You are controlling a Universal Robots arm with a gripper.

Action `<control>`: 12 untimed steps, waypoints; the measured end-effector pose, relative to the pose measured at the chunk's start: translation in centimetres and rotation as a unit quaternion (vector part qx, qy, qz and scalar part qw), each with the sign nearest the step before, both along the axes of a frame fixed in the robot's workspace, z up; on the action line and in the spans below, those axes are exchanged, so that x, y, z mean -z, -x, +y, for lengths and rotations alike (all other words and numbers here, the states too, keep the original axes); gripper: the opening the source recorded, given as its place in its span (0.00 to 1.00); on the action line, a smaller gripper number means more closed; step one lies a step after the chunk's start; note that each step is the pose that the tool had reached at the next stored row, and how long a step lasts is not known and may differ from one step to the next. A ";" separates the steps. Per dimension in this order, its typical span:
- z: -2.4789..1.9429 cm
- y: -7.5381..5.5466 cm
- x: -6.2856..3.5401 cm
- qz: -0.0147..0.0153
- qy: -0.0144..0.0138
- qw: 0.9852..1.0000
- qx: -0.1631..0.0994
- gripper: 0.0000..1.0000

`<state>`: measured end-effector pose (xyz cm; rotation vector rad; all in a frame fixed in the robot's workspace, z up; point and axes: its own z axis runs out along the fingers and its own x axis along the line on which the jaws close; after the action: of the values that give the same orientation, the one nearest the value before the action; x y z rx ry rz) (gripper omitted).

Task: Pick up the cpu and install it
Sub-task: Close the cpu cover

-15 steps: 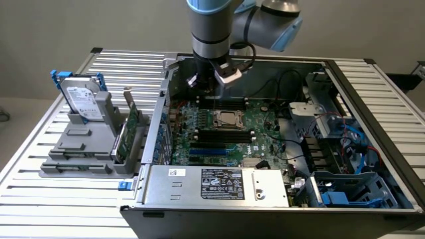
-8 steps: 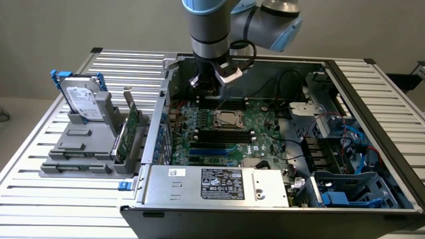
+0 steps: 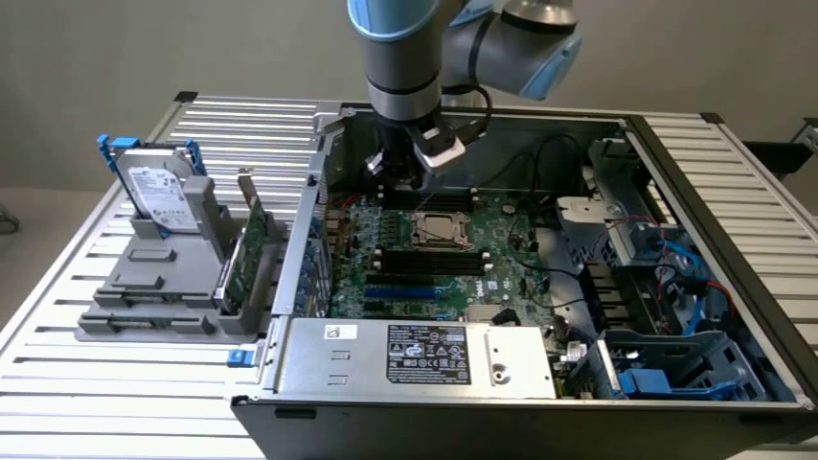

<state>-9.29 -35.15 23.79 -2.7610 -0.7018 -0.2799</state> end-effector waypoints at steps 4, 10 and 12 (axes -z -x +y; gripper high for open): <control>0.00 0.0 0.72 0.000 0.000 1.000 0.000 0.11; 0.04 -0.1 1.81 0.000 0.000 1.000 0.000 0.11; 0.11 -0.1 2.17 0.000 0.000 1.000 0.000 0.11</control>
<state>-9.15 -35.03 21.62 -2.7610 -0.7018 -0.2797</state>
